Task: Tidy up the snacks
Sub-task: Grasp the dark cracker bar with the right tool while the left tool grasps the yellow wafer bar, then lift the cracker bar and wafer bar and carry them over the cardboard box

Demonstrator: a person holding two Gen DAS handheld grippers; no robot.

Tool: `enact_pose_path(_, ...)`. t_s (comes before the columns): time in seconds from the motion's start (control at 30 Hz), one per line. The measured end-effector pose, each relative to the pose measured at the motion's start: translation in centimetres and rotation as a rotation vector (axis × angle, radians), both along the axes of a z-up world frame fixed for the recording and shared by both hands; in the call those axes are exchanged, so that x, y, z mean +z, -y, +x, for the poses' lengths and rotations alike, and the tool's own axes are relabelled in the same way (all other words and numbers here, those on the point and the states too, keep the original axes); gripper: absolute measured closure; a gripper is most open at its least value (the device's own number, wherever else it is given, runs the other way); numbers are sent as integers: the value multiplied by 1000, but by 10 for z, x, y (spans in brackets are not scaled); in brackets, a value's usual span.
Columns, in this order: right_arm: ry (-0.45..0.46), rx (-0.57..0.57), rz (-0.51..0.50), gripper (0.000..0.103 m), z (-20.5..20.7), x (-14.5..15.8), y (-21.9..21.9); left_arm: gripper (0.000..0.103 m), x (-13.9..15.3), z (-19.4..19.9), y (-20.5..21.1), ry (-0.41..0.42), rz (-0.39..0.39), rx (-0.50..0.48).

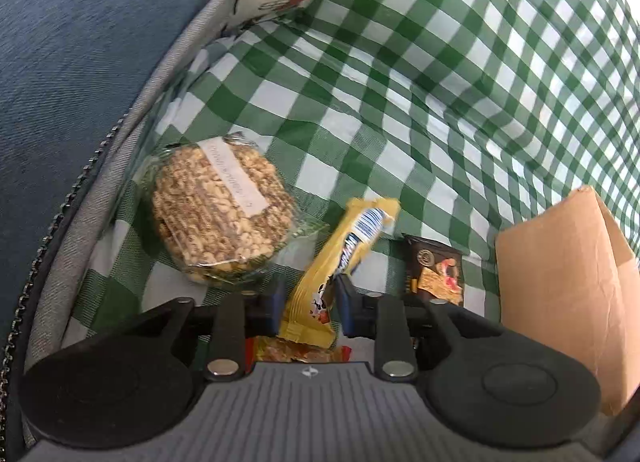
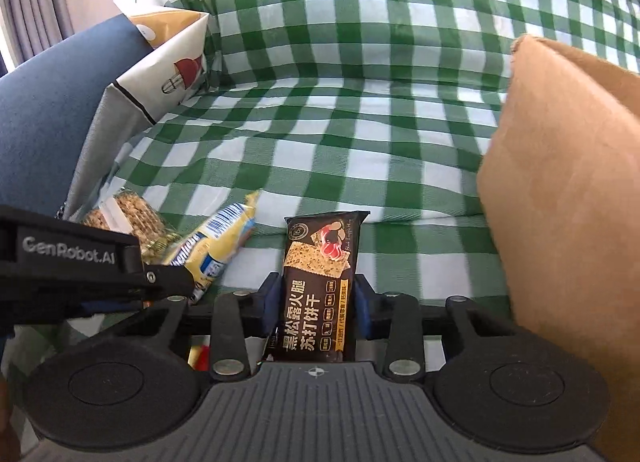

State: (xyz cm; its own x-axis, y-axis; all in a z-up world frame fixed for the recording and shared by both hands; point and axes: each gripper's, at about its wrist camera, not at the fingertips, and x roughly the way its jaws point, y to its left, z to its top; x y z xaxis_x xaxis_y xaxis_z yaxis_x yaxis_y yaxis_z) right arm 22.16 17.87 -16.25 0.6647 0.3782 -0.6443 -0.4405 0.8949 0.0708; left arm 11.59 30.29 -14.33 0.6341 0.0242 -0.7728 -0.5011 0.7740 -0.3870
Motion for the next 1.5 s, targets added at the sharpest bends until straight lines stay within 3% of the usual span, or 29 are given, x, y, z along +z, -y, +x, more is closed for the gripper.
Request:
enact_pose_path(0.2, 23, 55, -8, 63, -23, 22, 21, 86, 12, -9, 10, 16, 19, -29)
enact_pose_path(0.47, -50, 135, 33, 63, -77, 44, 61, 86, 39, -45, 11, 32, -15, -3)
enact_pose_path(0.63, -160, 142, 47, 63, -103, 39, 83, 86, 44, -65, 19, -38, -44, -26)
enact_pose_path(0.93, -215, 209, -77, 63, -129, 18, 80, 86, 34, -88, 30, -124, -105, -57)
enact_pose_path(1.0, -231, 210, -89, 62, -128, 16, 79, 85, 31, -84, 37, -152, -86, -90)
enact_pose_path(1.13, -236, 205, -94, 57, -129, 12, 81, 68, 27, -75, 49, -201, -9, -135)
enact_pose_path(1.5, -232, 238, -129, 53, -125, 6, 80, 67, 17, -47, 72, -233, 36, -196)
